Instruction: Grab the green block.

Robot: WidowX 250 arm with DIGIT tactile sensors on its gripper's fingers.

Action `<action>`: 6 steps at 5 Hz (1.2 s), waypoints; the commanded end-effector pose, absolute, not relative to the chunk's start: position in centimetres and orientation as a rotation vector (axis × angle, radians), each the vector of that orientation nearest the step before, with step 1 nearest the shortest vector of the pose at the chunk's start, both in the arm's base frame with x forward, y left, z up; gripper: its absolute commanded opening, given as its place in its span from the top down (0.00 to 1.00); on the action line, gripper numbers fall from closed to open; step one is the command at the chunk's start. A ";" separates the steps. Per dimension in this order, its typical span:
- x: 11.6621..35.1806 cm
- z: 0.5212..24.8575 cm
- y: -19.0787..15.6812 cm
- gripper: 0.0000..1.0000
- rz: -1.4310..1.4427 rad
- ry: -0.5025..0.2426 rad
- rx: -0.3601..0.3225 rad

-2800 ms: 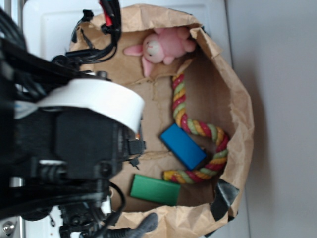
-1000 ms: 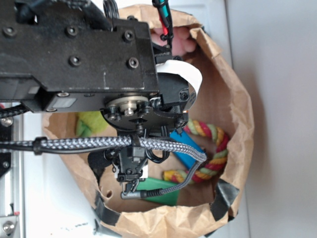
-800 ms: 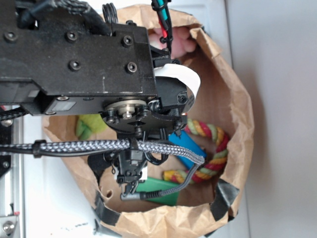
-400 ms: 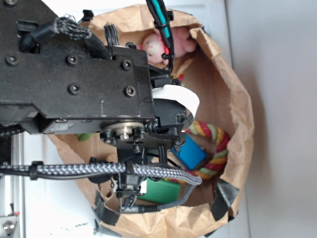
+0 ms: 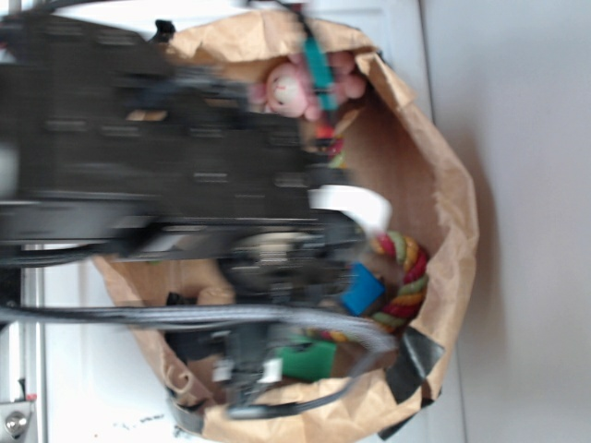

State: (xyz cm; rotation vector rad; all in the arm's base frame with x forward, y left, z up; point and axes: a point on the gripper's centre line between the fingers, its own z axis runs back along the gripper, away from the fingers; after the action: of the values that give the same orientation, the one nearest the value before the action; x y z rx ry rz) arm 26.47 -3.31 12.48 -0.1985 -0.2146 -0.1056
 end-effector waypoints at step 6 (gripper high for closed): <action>30.8 11.1 -3.2 0.00 -0.113 -0.238 -0.141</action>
State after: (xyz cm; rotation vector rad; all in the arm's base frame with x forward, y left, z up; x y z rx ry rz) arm 30.00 -2.64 9.44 -0.1407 -0.1825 -0.0969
